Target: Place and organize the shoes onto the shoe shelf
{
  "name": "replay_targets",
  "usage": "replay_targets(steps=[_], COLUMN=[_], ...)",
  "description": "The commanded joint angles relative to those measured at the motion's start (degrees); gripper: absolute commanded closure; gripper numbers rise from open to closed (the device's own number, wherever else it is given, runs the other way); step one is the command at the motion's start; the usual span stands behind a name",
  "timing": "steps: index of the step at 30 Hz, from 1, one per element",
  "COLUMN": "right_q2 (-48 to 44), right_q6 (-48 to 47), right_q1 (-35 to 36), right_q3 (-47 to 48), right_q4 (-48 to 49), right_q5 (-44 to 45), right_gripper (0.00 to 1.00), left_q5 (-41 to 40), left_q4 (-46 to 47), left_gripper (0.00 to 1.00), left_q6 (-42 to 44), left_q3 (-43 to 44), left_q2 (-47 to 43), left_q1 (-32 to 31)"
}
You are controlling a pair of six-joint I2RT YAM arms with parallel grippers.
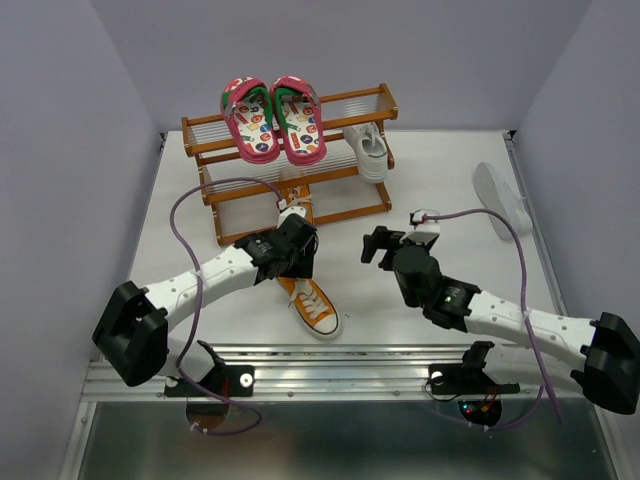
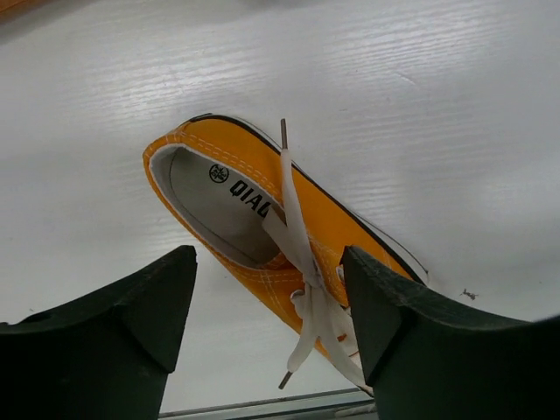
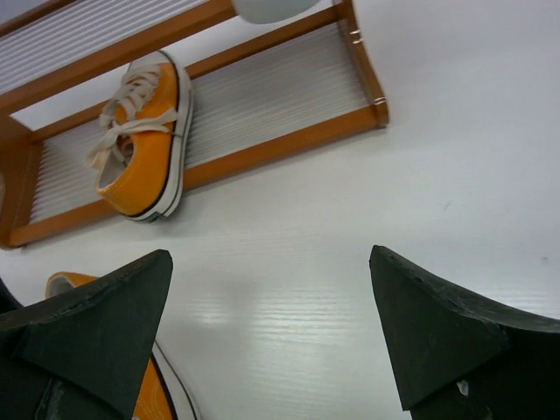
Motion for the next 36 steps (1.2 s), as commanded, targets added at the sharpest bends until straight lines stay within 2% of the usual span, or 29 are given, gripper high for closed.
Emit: replay_targets(steps=[1, 4, 8, 11, 15, 16, 17, 20, 27, 30, 31, 33, 35, 36], right_q2=[-4.8, -6.1, -6.6, -5.4, -3.3, -2.5, -2.2, -1.7, -2.7, -3.4, -3.6, -3.5, -3.2, -3.1], right_q6=[4.2, 7.5, 11.1, 12.3, 12.6, 12.7, 12.6, 13.0, 13.8, 13.5, 13.3, 13.0, 13.0, 12.9], right_q1=[0.1, 0.1, 0.1, 0.1, 0.1, 0.1, 0.1, 0.1, 0.1, 0.1, 0.1, 0.1, 0.1, 0.1], right_q3=[-2.3, -2.4, -1.4, -0.8, 0.6, 1.1, 1.3, 1.6, 0.5, -0.1, -0.2, -0.2, 0.1, 0.2], right_q4=[-5.7, -7.8, -9.8, -9.8, -9.8, -9.9, -9.9, -9.9, -9.9, -9.9, -9.8, -9.8, -9.9, -9.9], right_q5=[8.8, 11.4, 13.6, 13.4, 12.8, 12.6, 12.6, 11.9, 11.2, 11.3, 11.4, 11.5, 11.6, 11.6], right_gripper=[0.0, 0.0, 0.0, 0.0, 0.0, 0.0, 0.0, 0.0, 0.0, 0.0, 0.0, 0.0, 0.0, 0.0], left_q5=[-2.5, -4.5, -7.7, -8.7, -9.0, -11.0, -12.1, -16.8, -15.7, -16.7, -17.1, -16.9, -16.7, -16.4], left_q4=[-1.6, -2.0, -1.1, 0.6, 3.4, 3.4, 2.8, 1.1, 5.2, 3.6, 3.1, 2.2, 0.7, -0.9], left_gripper=[0.19, 0.2, 0.35, 0.43, 0.41, 0.36, 0.26, 0.2, 0.34, 0.42, 0.52, 0.6, 0.81, 0.96], left_q6=[4.9, 6.0, 4.4, 3.4, 3.7, 3.7, 3.4, 2.3, 0.1, -2.3, -3.0, -4.5, -6.4, -7.1], left_q3=[3.3, 4.1, 3.7, 4.1, 5.6, 6.0, 6.5, 8.7, 5.9, 5.2, 4.8, 4.2, 3.5, 3.1], left_q2=[-0.4, 0.1, 2.7, 3.6, 4.3, 4.5, 5.4, 7.2, 10.7, 12.3, 12.5, 12.5, 12.0, 11.4], left_q1=[-0.5, -0.5, -0.5, -0.5, -0.6, -0.6, -0.6, -0.2, 3.6, 3.8, 3.8, 3.8, 3.8, 3.8])
